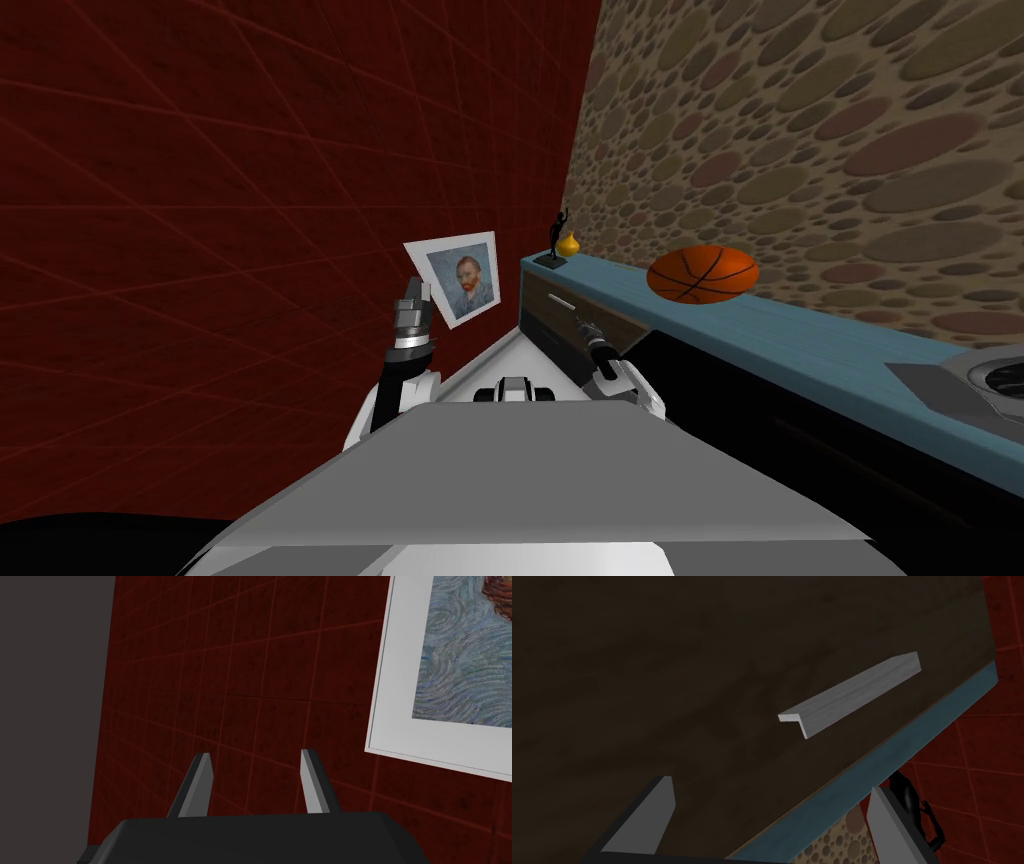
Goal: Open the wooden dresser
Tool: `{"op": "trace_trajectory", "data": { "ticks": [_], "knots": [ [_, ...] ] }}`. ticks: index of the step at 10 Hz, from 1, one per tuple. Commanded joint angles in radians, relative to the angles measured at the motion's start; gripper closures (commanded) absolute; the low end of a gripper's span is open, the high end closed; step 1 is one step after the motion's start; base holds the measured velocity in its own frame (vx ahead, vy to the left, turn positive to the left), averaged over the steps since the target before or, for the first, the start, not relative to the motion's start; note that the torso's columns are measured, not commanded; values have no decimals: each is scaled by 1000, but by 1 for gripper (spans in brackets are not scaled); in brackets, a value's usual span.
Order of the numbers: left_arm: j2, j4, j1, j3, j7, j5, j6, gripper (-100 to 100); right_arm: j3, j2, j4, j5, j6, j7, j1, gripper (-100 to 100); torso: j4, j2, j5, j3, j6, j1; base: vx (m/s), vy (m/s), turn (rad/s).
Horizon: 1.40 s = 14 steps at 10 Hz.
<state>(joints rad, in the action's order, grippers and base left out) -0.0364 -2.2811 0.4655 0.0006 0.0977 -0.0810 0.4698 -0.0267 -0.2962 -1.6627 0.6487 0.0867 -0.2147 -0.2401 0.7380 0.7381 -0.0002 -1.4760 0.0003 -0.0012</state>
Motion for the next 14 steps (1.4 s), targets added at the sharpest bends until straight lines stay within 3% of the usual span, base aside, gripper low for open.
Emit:
{"op": "trace_trajectory", "data": {
  "ticks": [1,2,3,4,5,8,11,12,13,14],
  "knots": [
    [0,0,0,0,0,0,0,0,3,-12,51,56,65,-7,23,-100,0,0,0,0,0,1,17,66,62],
    [0,0,0,0,0,0,0,0,6,-23,95,100,92,-12,40,-100,0,0,0,0,0,1,27,94,119],
    [0,0,0,0,0,0,0,0,6,-23,95,103,114,-12,40,-100,0,-1,1,0,-1,3,22,74,61],
    [0,0,0,0,0,0,0,0,9,-34,137,143,148,-18,58,-100,0,0,0,0,0,1,32,72,123],
    [0,0,0,0,0,0,0,0,9,-34,140,149,163,-18,58,-100,0,0,0,0,0,1,26,60,68],
    [0,0,0,0,0,0,0,0,14,-56,227,239,235,-28,94,-100,0,0,0,0,0,1,22,75,90],
    [0,0,0,0,0,0,0,0,17,-68,278,283,307,-33,112,-100,0,0,0,0,-1,1,26,65,84],
    [0,0,0,0,0,0,0,0,19,-80,308,315,352,-38,129,-100,0,0,0,0,0,0,35,75,111],
    [0,0,0,0,0,0,0,0,19,-80,323,326,354,-38,129,-100,0,-1,0,0,-1,2,23,60,57],
    [0,0,0,0,0,0,0,0,22,-93,365,359,399,-43,146,-100,0,0,0,0,0,1,31,71,108]
  ]
}}
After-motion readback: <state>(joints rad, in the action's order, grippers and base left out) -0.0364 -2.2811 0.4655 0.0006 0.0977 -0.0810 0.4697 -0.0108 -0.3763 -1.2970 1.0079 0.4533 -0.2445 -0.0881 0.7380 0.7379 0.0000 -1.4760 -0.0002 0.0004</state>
